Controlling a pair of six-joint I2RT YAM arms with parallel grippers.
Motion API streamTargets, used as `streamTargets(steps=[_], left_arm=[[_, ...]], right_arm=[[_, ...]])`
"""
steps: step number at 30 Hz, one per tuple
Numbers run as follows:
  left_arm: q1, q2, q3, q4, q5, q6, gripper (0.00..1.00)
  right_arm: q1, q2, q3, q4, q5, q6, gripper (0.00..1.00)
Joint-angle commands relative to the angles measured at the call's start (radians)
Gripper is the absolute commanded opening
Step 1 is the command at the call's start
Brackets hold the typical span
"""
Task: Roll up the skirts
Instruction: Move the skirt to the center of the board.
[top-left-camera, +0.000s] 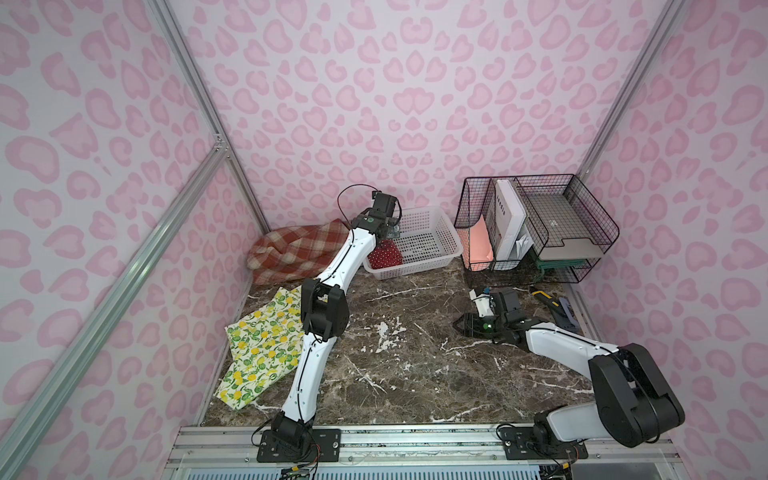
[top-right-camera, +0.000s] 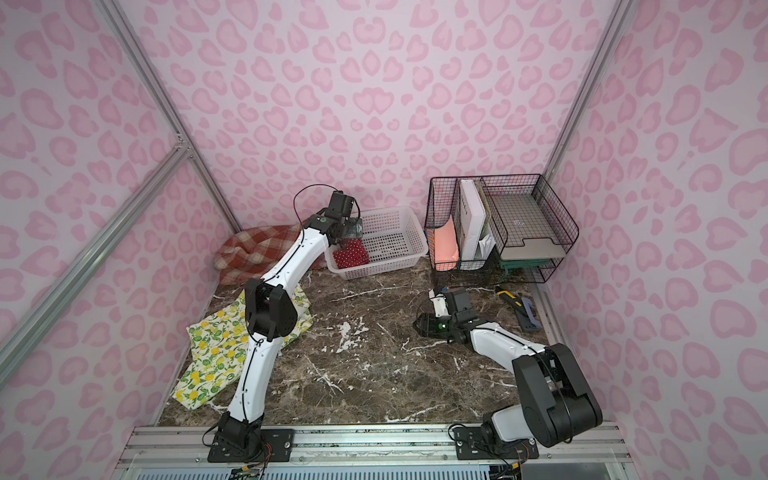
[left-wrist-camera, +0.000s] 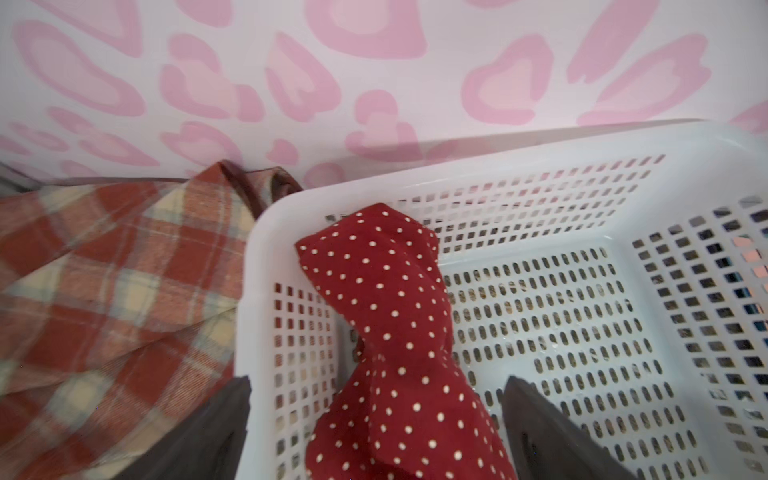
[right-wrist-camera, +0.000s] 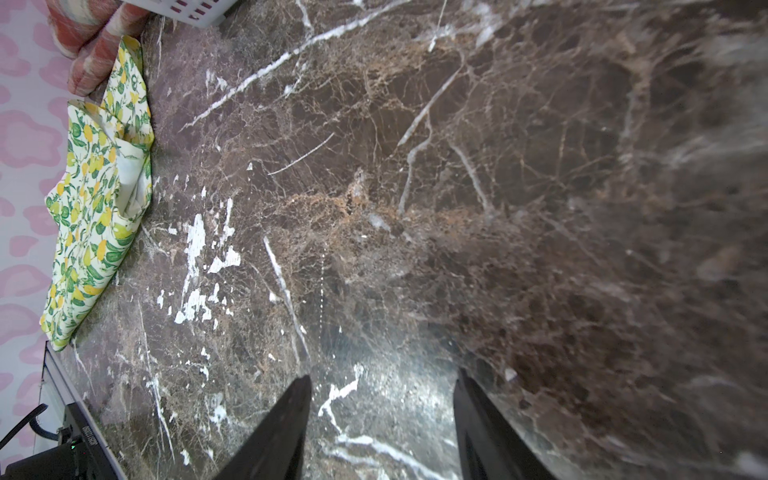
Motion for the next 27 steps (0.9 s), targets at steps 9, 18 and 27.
streamTargets(steps=[9,18,27], left_arm=[[0.021,-0.452,-0.455,0.011,-0.074,-0.194,0.87],[0.305,-1.103,-1.175,0.208,0.357,-0.455,0.94],[0.655,-1.366,-1.438,0.051,0.825,-0.422,0.97]], right_arm=[[0.03,-0.027,0.021,0.013,0.007,0.0,0.59],[0.119,-0.025,0.072,-0.013,0.047,-0.01,0.59],[0.234,0.008,0.15,-0.038,0.101,-0.02,0.59]])
